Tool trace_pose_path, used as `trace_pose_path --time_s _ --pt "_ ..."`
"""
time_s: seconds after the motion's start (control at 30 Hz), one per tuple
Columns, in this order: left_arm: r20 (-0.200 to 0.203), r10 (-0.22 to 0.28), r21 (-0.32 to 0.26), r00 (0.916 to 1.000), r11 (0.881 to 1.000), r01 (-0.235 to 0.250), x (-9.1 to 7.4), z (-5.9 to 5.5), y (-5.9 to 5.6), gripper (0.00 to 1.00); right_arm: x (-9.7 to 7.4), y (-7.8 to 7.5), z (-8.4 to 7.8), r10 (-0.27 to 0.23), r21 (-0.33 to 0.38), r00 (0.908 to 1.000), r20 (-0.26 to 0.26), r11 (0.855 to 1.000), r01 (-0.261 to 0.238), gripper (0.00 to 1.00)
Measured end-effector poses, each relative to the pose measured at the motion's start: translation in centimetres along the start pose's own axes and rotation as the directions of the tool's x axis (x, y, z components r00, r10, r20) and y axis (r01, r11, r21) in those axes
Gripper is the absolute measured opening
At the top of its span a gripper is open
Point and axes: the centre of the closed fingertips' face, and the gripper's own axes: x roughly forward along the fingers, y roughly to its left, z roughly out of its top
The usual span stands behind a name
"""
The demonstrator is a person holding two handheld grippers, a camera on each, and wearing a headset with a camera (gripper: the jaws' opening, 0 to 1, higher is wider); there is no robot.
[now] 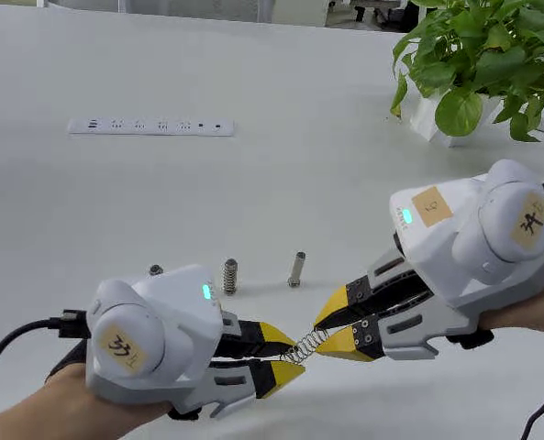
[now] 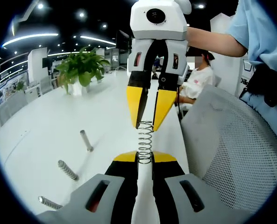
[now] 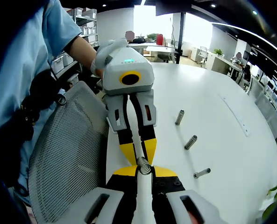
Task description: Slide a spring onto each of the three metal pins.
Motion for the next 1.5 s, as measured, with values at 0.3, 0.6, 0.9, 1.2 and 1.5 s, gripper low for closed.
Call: trace_pose_path --time_s 0.3,0.6,0.9,1.2,1.5 --pt "0.003 0.016 -0.035 0.9999 0.999 -0.015 -0.4 -0.1 0.3 0.06 0.5 -0.1 1.1 0.004 -0.061 0.9997 -0.024 0.998 -0.005 0.07" --pt "0.017 0.035 -0.050 0.9992 0.998 -0.034 -0.7 0.0 0.3 0.06 0.4 -0.1 1.3 0.011 -0.088 0.9991 -0.041 0.996 -0.015 0.07" --pt "0.041 0.050 -0.050 0.9979 0.998 -0.048 -0.7 0.5 0.4 0.06 -0.4 -0.5 2.1 0.012 -0.112 0.9990 -0.044 0.994 -0.016 0.20" --pt "0.051 0.052 -0.027 0.9974 0.998 -0.050 -0.5 1.0 0.2 0.06 -0.7 -0.6 1.0 0.062 -0.155 0.9875 -0.145 0.984 -0.084 0.20" --pt "0.017 0.038 0.011 0.9991 0.999 -0.038 0.0 0.9 0.0 0.06 0.5 0.3 0.7 0.126 -0.173 0.9695 -0.210 0.971 -0.164 0.16"
